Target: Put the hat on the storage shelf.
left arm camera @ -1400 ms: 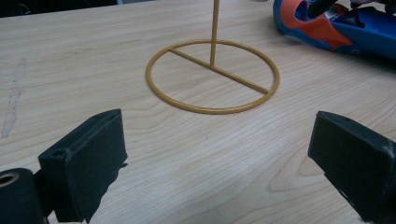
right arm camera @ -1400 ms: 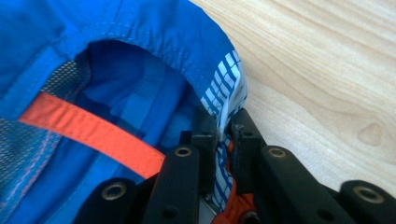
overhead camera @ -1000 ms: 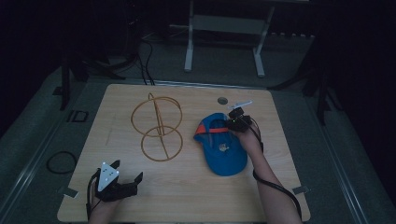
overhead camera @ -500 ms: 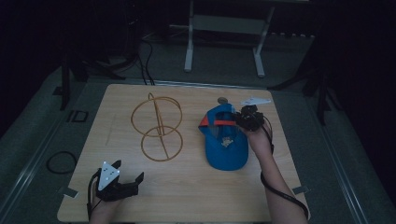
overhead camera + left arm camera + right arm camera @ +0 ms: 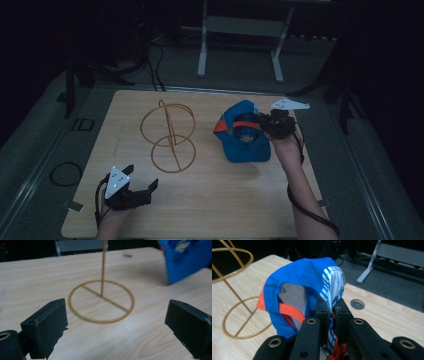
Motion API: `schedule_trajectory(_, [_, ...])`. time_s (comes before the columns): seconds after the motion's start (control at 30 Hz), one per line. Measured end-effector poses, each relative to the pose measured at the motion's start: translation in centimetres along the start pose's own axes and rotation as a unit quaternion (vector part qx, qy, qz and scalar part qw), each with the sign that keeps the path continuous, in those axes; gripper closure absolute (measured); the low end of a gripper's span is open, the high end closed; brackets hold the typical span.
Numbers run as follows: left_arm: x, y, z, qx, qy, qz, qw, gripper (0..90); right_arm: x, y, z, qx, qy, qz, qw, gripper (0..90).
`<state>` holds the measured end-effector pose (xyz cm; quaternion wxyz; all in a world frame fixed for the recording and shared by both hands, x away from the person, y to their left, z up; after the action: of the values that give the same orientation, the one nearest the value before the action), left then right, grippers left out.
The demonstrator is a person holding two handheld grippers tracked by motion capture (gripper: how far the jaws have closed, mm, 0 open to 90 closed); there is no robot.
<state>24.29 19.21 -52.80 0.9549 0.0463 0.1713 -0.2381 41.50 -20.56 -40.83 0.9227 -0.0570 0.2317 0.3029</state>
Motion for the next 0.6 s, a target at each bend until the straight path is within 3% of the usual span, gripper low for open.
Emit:
schedule_trajectory(0.1, [-0.6, -0.3, 1.9, 0.017, -0.014, -0.001, 0.9998, 4.6, -1.0, 0.3, 0.5, -0.004, -0.008, 0.002, 1.0000, 84.5])
schedule_trajectory(0.17, [-0.7, -0.2, 2.4, 0.016, -0.017, -0.003, 0.9997, 4.6, -1.3, 0.5, 0.7, -0.007, -0.010, 0.002, 0.9999, 84.5])
schedule_trajectory(0.2, [-0.9, -0.2, 3.8, 0.018, -0.024, -0.005, 0.9995, 4.6, -1.9, 0.7, 0.9, -0.008, -0.016, 0.002, 0.9998, 84.5])
schedule_trajectory(0.33, [-1.1, -0.4, 6.2, 0.031, -0.034, -0.011, 0.9989, 4.6, -3.0, 1.4, 1.2, -0.020, -0.026, 0.003, 0.9994, 84.5])
schedule_trajectory(0.4, [-1.1, -0.4, 6.2, 0.031, -0.034, -0.011, 0.9989, 4.7, -3.2, 1.6, 1.3, -0.023, -0.028, 0.004, 0.9993, 84.5])
schedule_trajectory(0.43, [-0.6, -0.9, 8.2, 0.040, -0.040, -0.020, 0.9982, 4.7, -3.9, 2.0, 1.5, -0.028, -0.037, 0.009, 0.9989, 84.5])
schedule_trajectory(0.6, [0.5, -2.3, 10.2, 0.052, -0.035, -0.038, 0.9973, 4.7, -5.0, 2.9, 1.4, -0.032, -0.051, 0.025, 0.9979, 84.5])
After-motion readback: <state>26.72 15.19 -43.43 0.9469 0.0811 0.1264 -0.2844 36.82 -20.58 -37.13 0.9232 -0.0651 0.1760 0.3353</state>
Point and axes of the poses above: each handheld gripper's, and its own axes: x roughly forward along the jaws, z roughly out of its top, y roughly to its left, the point moved 3 cm from there along x, roughly forward along the jaws, and after that the axes turned 4 degrees about x, right-handed, at the moved point
